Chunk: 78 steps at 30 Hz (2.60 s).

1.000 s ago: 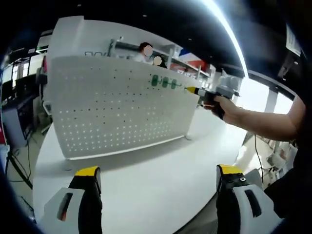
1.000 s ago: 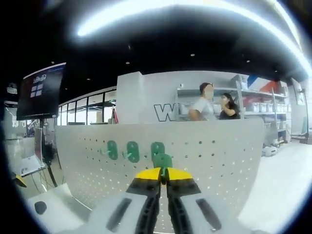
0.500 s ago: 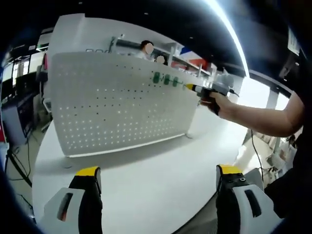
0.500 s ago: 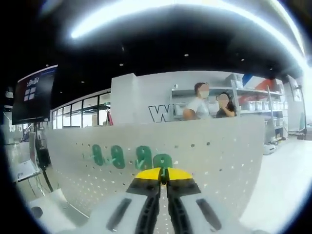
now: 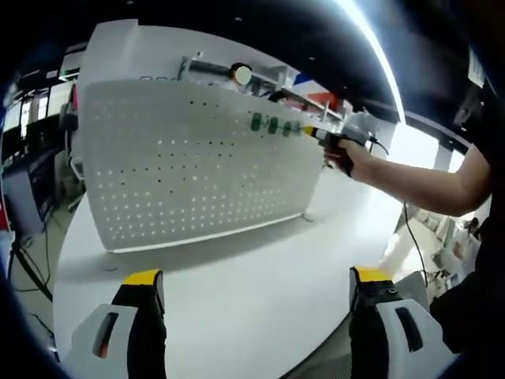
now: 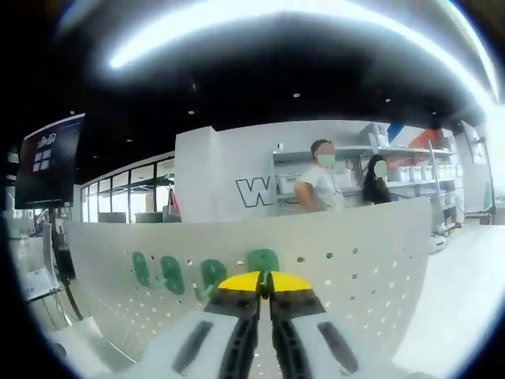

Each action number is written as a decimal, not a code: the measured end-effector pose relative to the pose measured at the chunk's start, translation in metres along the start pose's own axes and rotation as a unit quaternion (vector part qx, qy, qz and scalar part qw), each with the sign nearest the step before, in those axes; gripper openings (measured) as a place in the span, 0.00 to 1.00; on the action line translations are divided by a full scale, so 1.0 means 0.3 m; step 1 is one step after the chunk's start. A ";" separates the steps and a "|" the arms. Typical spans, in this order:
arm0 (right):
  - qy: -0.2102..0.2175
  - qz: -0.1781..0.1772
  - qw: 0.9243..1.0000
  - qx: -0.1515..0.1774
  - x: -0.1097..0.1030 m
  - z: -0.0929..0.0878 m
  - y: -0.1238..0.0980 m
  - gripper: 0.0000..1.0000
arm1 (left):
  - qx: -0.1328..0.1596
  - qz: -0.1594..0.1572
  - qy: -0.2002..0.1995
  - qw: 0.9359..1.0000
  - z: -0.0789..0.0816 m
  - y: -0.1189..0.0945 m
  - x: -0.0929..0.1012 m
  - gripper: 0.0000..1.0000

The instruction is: Insert the hook assembly into the mounting plate slot until the hook locks in place.

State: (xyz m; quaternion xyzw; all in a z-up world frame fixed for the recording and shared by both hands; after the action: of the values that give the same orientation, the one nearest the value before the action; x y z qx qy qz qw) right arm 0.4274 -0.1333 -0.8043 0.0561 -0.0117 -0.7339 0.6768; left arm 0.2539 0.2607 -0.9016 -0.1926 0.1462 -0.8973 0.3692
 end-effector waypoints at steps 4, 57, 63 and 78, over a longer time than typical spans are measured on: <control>0.003 -0.002 1.000 -0.003 0.008 -0.015 0.006 0.01 | 0.001 0.001 -0.002 1.000 0.002 -0.001 -0.001 0.99; -0.067 0.051 0.993 -0.084 -0.025 -0.041 -0.358 0.42 | 0.017 0.000 0.006 1.000 -0.016 -0.078 0.036 1.00; -0.054 0.046 0.991 -0.110 -0.024 -0.065 -0.451 0.59 | 0.019 0.001 0.006 1.000 -0.023 -0.087 0.038 1.00; -0.061 0.057 0.984 -0.160 -0.083 -0.165 -0.664 0.78 | 0.021 -0.002 0.007 1.000 -0.037 -0.107 0.066 1.00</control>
State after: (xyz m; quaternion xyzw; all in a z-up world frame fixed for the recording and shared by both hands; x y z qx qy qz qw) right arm 0.2367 -0.0890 -0.8703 -0.0983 0.0611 -0.6888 0.7157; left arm 0.2166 0.2697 -0.8937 -0.1787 0.1292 -0.9022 0.3707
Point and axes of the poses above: the point that each gripper's makers call its tool centre point, and the gripper's own axes: y roughly forward along the fingers, x roughly to its right, z roughly out of its top, the point moved 5 cm from there along -y, roughly backward along the fingers, and after that the axes turned 1 degree about -y, right-handed, at the moved point
